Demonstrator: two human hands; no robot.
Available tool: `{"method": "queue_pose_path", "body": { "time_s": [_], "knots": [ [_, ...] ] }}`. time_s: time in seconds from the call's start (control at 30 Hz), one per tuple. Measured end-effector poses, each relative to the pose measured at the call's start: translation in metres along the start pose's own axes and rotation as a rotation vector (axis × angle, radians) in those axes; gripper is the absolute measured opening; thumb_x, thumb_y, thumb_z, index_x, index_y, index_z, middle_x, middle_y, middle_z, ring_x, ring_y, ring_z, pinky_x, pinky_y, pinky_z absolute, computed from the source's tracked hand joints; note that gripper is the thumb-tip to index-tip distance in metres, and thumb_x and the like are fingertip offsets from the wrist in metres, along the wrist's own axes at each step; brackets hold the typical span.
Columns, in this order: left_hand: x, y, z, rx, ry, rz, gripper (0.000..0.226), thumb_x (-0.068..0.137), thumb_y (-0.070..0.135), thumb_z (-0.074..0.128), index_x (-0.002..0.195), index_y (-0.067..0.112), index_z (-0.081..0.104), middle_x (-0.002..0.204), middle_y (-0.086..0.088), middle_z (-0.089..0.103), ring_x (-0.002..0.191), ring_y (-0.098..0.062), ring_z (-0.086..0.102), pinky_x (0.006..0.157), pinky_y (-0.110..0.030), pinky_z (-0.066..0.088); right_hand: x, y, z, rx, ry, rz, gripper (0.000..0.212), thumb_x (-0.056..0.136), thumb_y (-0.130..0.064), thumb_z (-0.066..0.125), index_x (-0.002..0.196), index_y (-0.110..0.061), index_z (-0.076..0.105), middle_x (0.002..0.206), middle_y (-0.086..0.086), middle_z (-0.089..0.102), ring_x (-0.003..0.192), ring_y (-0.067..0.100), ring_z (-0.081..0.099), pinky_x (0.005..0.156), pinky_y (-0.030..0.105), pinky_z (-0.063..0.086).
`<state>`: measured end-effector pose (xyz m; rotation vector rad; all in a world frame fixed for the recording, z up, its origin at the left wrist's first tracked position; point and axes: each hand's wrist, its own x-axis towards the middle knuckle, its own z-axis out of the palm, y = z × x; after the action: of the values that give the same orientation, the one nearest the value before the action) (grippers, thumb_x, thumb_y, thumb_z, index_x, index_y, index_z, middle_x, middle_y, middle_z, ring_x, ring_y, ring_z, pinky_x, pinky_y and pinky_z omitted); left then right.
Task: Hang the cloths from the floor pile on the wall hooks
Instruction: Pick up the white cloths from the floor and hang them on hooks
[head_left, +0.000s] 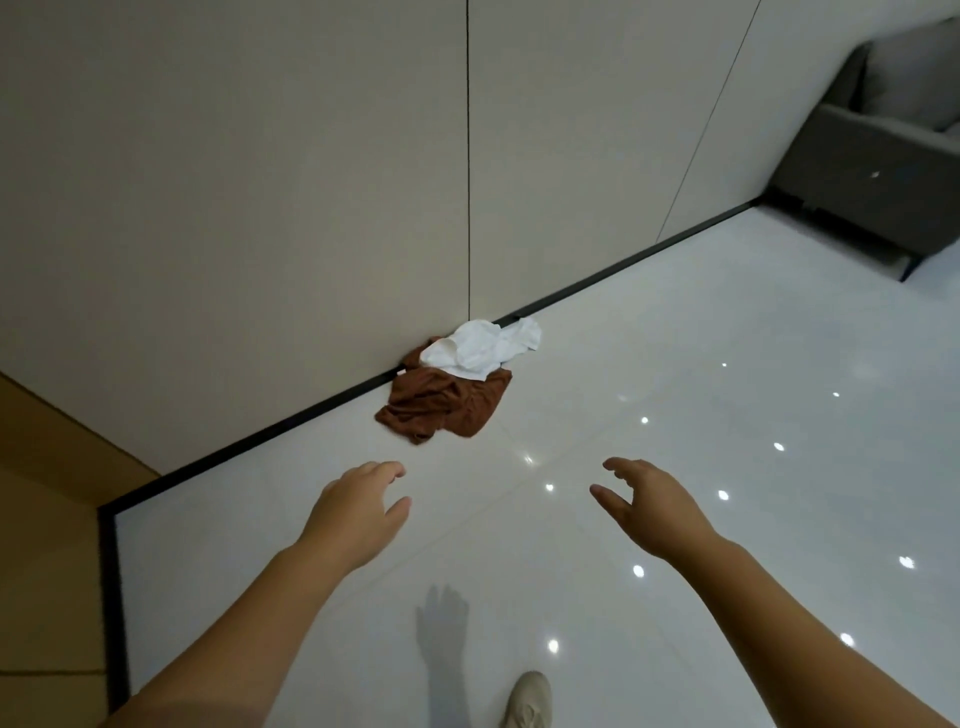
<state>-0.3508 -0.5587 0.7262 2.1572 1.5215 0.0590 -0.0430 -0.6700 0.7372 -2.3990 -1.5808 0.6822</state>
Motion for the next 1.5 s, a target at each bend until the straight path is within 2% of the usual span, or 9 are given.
{"method": "queue_pose_path", "body": {
  "time_s": [0.23, 0.43, 0.77, 0.9, 1.1, 1.23, 1.3, 1.37, 1.5],
  "knots": [
    [0.074, 0.046, 0.009, -0.027, -0.027, -0.034, 0.044, 0.094, 0.036, 0.05, 0.135, 0.022, 0.045, 0.133, 0.005, 0.051, 0.119, -0.014, 0.049, 0.1, -0.031, 0.043, 0.088, 0.029, -0.062, -0.01, 0.049, -0.033, 0.051, 0.092, -0.047, 0.051, 0.135, -0.021, 0.047, 0.132, 0.002, 0.054, 0.115, 0.019, 0.055, 0.092, 0.03, 0.043],
    [0.159, 0.061, 0.011, -0.049, -0.046, -0.022, 0.043, 0.094, 0.035, 0.051, 0.135, 0.023, 0.045, 0.133, 0.005, 0.051, 0.118, -0.014, 0.049, 0.098, -0.028, 0.043, 0.167, 0.039, -0.085, -0.003, 0.058, -0.024, 0.05, 0.091, -0.046, 0.052, 0.134, -0.02, 0.048, 0.131, 0.002, 0.055, 0.113, 0.019, 0.056, 0.09, 0.029, 0.043],
    [0.368, 0.068, -0.012, -0.121, -0.144, 0.003, 0.041, 0.092, 0.03, 0.055, 0.131, 0.02, 0.05, 0.13, 0.003, 0.054, 0.115, -0.013, 0.053, 0.097, -0.026, 0.043, 0.329, 0.03, -0.099, -0.025, -0.027, 0.104, 0.051, 0.092, -0.048, 0.05, 0.135, -0.021, 0.047, 0.131, 0.0, 0.054, 0.113, 0.016, 0.055, 0.091, 0.025, 0.042],
    [0.452, 0.071, -0.038, -0.111, -0.116, 0.025, 0.039, 0.091, 0.032, 0.055, 0.128, 0.02, 0.053, 0.127, 0.003, 0.056, 0.114, -0.016, 0.053, 0.098, -0.031, 0.045, 0.386, 0.021, -0.105, -0.032, -0.067, 0.137, 0.05, 0.093, -0.047, 0.048, 0.136, -0.022, 0.045, 0.133, 0.0, 0.053, 0.116, 0.016, 0.054, 0.093, 0.025, 0.041],
    [0.548, 0.077, -0.066, -0.104, -0.047, 0.014, 0.04, 0.089, 0.027, 0.059, 0.128, 0.017, 0.055, 0.126, -0.001, 0.059, 0.112, -0.022, 0.055, 0.096, -0.033, 0.045, 0.464, 0.019, -0.117, -0.049, -0.152, 0.137, 0.051, 0.092, -0.049, 0.048, 0.136, -0.023, 0.045, 0.133, -0.002, 0.053, 0.116, 0.014, 0.054, 0.094, 0.023, 0.042],
    [0.582, 0.084, -0.065, -0.104, -0.061, -0.017, 0.038, 0.089, 0.027, 0.058, 0.125, 0.017, 0.055, 0.124, 0.0, 0.06, 0.109, -0.022, 0.057, 0.093, -0.034, 0.046, 0.512, 0.024, -0.127, -0.056, -0.198, 0.119, 0.051, 0.093, -0.047, 0.048, 0.137, -0.022, 0.045, 0.133, -0.001, 0.053, 0.116, 0.014, 0.054, 0.094, 0.022, 0.041],
    [0.634, 0.088, -0.048, -0.105, -0.053, -0.105, 0.039, 0.089, 0.028, 0.058, 0.127, 0.018, 0.054, 0.125, 0.001, 0.059, 0.11, -0.021, 0.056, 0.094, -0.034, 0.045, 0.585, 0.046, -0.131, -0.072, -0.259, 0.084, 0.05, 0.093, -0.046, 0.048, 0.136, -0.021, 0.046, 0.132, 0.0, 0.053, 0.116, 0.015, 0.054, 0.094, 0.023, 0.041],
    [0.637, 0.092, -0.047, -0.098, -0.086, -0.131, 0.041, 0.09, 0.031, 0.056, 0.129, 0.019, 0.053, 0.126, 0.001, 0.058, 0.112, -0.02, 0.055, 0.094, -0.034, 0.046, 0.604, 0.045, -0.135, -0.079, -0.274, 0.054, 0.05, 0.093, -0.046, 0.048, 0.136, -0.022, 0.046, 0.133, -0.001, 0.053, 0.116, 0.015, 0.055, 0.094, 0.023, 0.041],
    [0.685, 0.117, -0.011, -0.169, -0.101, -0.292, 0.04, 0.091, 0.031, 0.055, 0.129, 0.02, 0.053, 0.125, 0.001, 0.058, 0.111, -0.017, 0.055, 0.095, -0.034, 0.046, 0.71, 0.075, -0.153, -0.171, -0.401, -0.066, 0.051, 0.093, -0.047, 0.047, 0.137, -0.023, 0.044, 0.135, -0.001, 0.051, 0.116, 0.015, 0.054, 0.095, 0.024, 0.041]
  ]
}}
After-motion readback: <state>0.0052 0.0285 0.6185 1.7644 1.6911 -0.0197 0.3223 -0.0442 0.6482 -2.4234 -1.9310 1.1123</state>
